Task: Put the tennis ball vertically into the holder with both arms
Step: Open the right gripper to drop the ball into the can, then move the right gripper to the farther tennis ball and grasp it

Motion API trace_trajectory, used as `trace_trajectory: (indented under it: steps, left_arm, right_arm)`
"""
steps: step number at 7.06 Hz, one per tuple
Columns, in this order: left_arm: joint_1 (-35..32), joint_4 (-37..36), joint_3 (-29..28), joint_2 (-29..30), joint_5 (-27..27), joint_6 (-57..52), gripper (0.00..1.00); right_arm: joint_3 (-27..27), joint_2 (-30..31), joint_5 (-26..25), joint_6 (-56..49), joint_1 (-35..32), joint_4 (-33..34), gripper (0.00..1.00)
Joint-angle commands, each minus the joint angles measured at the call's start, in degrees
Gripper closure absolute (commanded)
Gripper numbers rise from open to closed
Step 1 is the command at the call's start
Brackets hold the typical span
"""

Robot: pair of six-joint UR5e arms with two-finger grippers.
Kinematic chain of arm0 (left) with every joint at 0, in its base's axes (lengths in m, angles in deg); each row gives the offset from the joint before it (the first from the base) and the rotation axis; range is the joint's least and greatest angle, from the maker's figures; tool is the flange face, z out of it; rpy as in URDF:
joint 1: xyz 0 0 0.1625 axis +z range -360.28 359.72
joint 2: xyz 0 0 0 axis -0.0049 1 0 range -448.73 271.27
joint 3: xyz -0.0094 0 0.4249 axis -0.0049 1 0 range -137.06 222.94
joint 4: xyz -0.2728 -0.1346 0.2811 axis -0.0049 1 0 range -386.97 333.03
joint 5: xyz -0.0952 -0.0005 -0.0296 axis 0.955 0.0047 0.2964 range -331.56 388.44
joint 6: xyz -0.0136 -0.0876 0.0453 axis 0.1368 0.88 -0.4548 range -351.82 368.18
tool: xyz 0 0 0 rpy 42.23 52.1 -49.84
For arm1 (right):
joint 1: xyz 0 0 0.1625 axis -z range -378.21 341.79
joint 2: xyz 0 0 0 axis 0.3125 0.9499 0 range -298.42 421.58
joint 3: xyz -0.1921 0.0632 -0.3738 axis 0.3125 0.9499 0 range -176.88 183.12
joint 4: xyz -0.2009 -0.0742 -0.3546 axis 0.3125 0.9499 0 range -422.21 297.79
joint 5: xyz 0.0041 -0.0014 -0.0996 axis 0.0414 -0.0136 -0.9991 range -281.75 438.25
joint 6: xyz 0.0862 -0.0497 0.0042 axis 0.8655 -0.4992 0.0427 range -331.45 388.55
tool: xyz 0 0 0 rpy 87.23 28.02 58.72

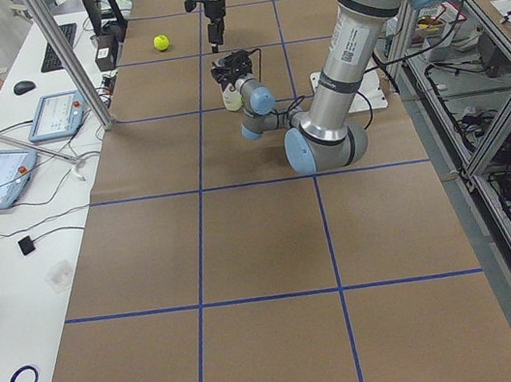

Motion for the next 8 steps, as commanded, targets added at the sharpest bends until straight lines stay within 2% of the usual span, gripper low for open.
trace_trajectory:
  steps: [1,2,3,4,5,6,7,8]
  left_arm:
    - [0.0,0.0,0.1,-0.2,-0.1,0.1,0.13]
    - [0.0,0.0,0.1,-0.3,-0.1,0.0,0.13]
    - [-0.1,0.0,0.0,-0.3,-0.4,0.1,0.13]
    - [0.0,0.0,0.0,-0.6,-0.7,0.1,0.13]
    - [-0.1,0.0,0.1,-0.9,-0.8,0.1,0.13]
    - [-0.2,0.0,0.1,-1.0,-0.8,0.1,0.13]
    - [-0.2,0.0,0.1,-1.0,-0.8,0.1,0.13]
    - [-0.1,0.0,0.1,-1.1,-0.8,0.1,0.13]
  right_arm:
    - [4.1,6.9,4.2,-15.8,-11.7,0.3,0.00]
    - [11.7,6.6,7.0,-22.3,-17.2,-0.3,0.01]
    - [20.5,6.3,5.9,-26.2,-19.5,-4.7,0.01]
    - [31.2,5.3,4.2,-26.2,-21.3,-15.7,0.01]
    - [38.4,4.2,-0.8,-26.2,-21.3,-21.5,0.01]
    - [43.4,2.1,-4.9,-26.2,-21.2,-22.6,0.01]
    - [47.1,1.6,-7.9,-25.3,-21.2,-27.9,0.01]
    - [50.3,1.6,-7.9,-21.8,-20.9,-32.7,0.01]
